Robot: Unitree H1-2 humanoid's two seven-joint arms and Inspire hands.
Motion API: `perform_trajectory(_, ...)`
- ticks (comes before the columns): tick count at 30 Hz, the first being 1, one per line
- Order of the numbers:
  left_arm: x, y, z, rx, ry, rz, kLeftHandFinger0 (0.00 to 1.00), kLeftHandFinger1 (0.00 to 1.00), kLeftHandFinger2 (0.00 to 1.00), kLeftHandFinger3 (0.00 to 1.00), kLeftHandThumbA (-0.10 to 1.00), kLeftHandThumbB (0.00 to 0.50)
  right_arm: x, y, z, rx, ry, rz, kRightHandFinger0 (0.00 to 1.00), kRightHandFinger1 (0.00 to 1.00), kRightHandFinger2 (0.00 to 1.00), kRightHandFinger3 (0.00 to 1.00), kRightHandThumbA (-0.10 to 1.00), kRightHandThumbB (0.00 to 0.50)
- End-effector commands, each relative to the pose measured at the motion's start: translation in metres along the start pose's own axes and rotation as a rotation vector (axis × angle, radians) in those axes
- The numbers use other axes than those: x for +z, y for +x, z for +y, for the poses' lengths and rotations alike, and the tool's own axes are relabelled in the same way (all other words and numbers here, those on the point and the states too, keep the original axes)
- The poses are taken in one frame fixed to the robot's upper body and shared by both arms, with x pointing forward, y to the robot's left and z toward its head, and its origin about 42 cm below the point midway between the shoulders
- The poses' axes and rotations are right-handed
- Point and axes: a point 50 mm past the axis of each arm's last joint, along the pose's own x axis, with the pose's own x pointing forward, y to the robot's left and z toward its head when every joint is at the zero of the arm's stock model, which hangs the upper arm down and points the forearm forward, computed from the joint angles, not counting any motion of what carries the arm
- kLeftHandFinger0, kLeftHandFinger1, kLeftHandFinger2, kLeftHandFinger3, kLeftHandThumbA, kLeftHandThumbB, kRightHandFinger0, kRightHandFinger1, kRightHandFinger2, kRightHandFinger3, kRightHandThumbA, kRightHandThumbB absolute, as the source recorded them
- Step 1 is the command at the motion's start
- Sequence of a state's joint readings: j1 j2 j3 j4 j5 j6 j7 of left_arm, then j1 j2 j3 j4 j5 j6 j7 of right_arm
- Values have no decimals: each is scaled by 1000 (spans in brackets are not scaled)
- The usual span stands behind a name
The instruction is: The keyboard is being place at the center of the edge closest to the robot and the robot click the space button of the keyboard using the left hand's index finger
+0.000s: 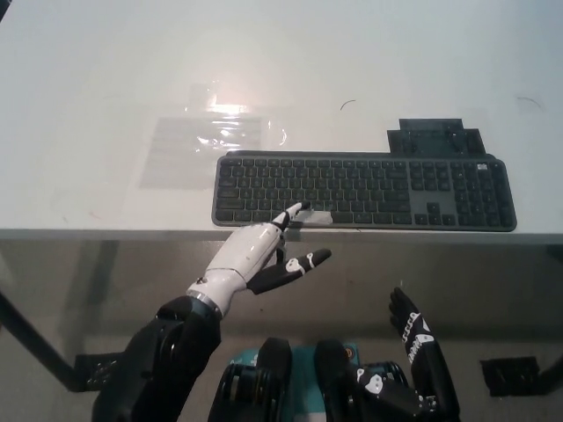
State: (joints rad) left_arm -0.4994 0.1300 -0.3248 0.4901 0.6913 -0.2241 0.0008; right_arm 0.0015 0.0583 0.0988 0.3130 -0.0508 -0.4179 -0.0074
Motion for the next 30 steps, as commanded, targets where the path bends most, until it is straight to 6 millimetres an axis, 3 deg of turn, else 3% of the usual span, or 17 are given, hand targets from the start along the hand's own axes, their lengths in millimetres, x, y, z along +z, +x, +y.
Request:
perform_trajectory(1,2,9,4,33,58,-29,5,58,220,1000,1000,358,15,10,5,16,15,-98,1000,1000,1000,1000,1000,386)
perform_trajectory(13,-21,7,-35,-67,66,41,0,88,224,1000,1000,351,18,15,4,18,-1,-111,1000,1000,1000,1000,1000,386)
perform_trajectory(16,-27,3,-44,-78,69,58,1,39,112,1000,1000,388,17,16,4,18,0,-108,1000,1000,1000,1000,1000,386)
perform_trajectory(22,-28,-1,-47,-78,64,54,0,24,88,1000,1000,387,17,15,5,19,1,-107,1000,1000,1000,1000,1000,378)
perform_trajectory(25,8,-9,-19,4,42,-92,0,0,54,1000,1000,385,18,16,4,19,-1,-112,1000,1000,1000,1000,1000,383)
perform_trajectory(28,10,-11,-18,2,41,-92,0,4,62,1000,1000,384,18,16,4,19,-1,-112,1000,1000,1000,1000,1000,383)
perform_trajectory(30,71,-37,30,180,-27,-311,0,0,28,1000,1000,380,18,16,5,16,7,-111,1000,1000,1000,1000,1000,374)
